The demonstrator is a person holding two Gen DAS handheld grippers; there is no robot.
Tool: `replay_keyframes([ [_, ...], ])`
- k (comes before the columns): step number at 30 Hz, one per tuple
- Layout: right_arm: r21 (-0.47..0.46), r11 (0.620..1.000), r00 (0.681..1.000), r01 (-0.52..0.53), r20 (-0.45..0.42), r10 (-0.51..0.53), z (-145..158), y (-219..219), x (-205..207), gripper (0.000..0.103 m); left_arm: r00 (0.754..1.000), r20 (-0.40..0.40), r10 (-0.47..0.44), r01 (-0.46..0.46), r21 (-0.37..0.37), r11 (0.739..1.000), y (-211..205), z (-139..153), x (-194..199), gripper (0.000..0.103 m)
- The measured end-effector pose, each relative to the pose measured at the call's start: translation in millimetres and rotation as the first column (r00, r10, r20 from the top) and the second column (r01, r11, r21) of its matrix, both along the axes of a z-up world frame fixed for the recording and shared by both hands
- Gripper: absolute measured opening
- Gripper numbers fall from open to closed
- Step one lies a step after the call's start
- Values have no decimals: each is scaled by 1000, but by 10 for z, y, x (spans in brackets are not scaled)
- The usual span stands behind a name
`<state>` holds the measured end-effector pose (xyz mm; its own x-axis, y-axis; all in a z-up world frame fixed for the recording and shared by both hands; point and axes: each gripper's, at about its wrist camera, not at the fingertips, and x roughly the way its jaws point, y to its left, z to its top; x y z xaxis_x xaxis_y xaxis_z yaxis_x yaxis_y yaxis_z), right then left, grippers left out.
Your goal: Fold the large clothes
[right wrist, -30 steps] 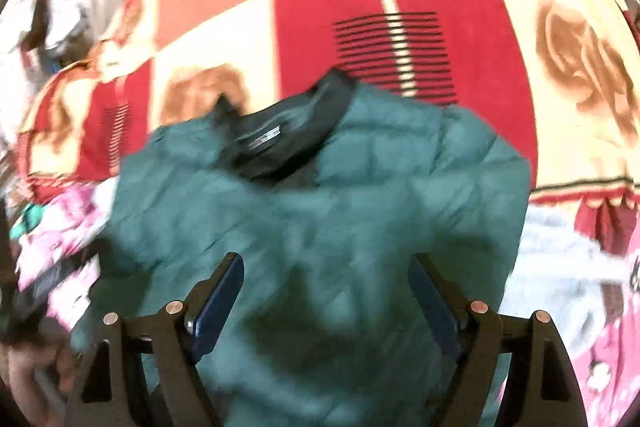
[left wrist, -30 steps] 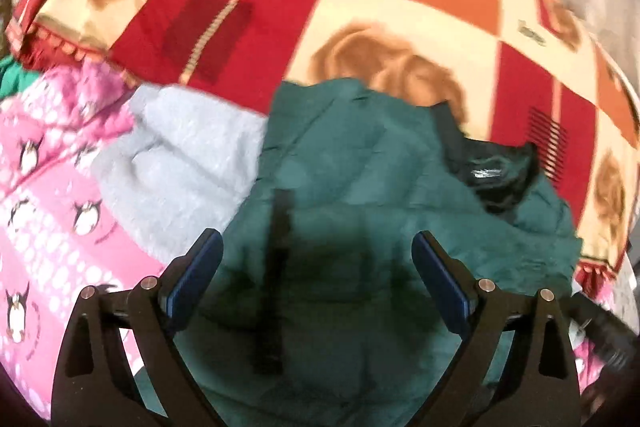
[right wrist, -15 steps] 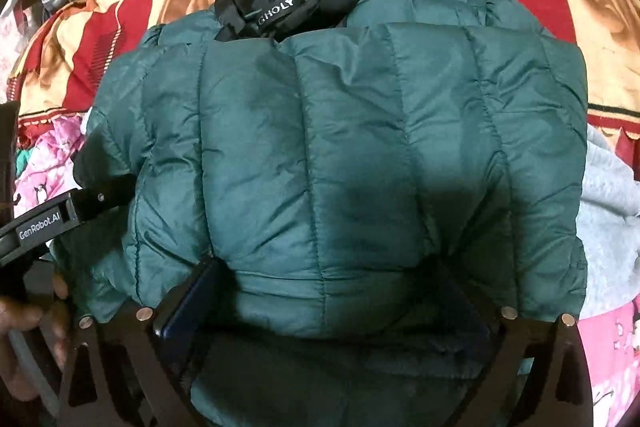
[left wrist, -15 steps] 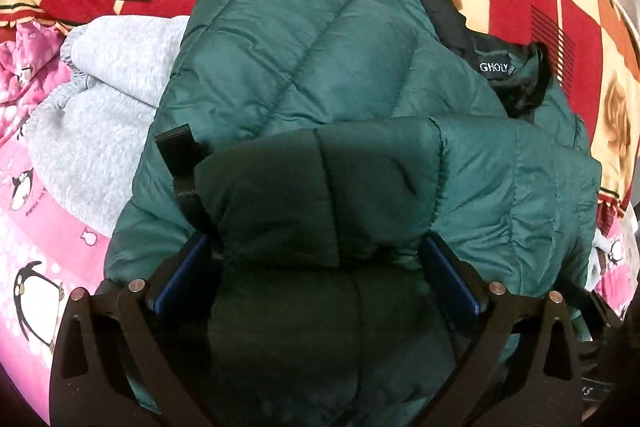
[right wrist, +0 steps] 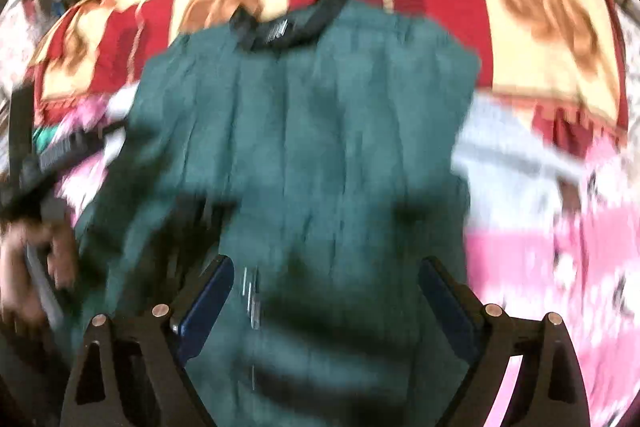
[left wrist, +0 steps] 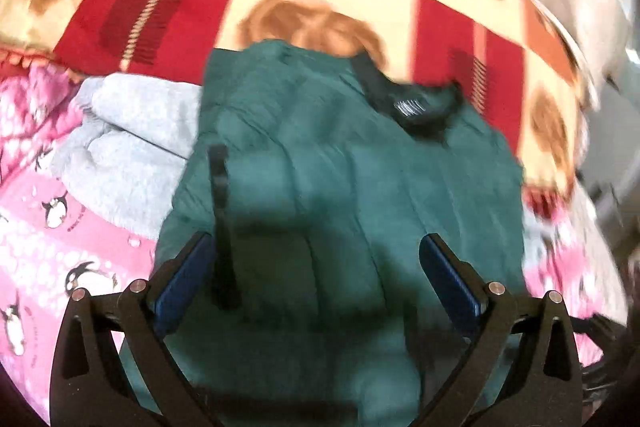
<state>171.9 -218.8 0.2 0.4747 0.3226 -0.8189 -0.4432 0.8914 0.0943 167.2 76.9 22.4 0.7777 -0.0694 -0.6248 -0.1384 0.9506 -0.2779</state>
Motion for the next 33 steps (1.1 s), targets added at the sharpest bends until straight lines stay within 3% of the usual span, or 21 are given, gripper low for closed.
replay_keyframes([
  [3, -84, 996, 995, -27, -97, 19, -397, -143, -352, 93, 976, -195, -92, 106, 60, 993, -148, -309, -100, 102],
  [5, -73, 997, 999, -23, -42, 20, -386, -229, -533, 93, 946, -297, -128, 170, 120, 978, -192, -586, -222, 102],
  [7, -18, 1000, 999, 2, -40, -3, -272, -395, -697, 92, 956, -258, -140, 197, 212, 957, -229, -503, -439, 102],
  [9, 36, 999, 999, 35, 0, -35, -115, -583, -851, 92, 957, -257, -132, 188, 209, 960, -152, -406, -577, 102],
  [12, 91, 991, 993, 94, 66, -100, 47, -937, -1059, 92, 981, -162, -108, 139, 194, 971, 136, -157, -958, 102],
  [14, 152, 981, 987, 125, 82, -138, 48, -1099, -1136, 92, 992, -101, -80, 100, 210, 973, 345, -41, -1187, 102],
  [17, 228, 966, 990, 122, 36, -133, -141, -1204, -1184, 92, 998, -38, -45, 52, 217, 975, 645, 1, -1504, 102],
  [21, 250, 959, 991, 130, -17, -130, -527, -1145, -1149, 88, 996, -74, -42, 54, 168, 984, 859, -234, -1659, 102],
  [25, 369, 927, 997, 67, 6, -75, -523, -1087, -1144, 84, 991, -101, -84, 93, 89, 992, 874, -453, -1784, 102],
  [28, 424, 905, 998, -40, 57, 18, -442, -966, -1158, 84, 984, -91, -152, 154, 10, 988, 821, -557, -1869, 102],
  [31, 440, 898, 1000, -10, 15, 4, -568, -994, -1065, 84, 966, -112, -233, 227, -69, 972, 724, -682, -1860, 102],
  [33, 493, 870, 1000, 10, -7, -8, -682, -1062, -1032, 82, 962, -111, -249, 240, -93, 966, 688, -720, -1843, 102],
])
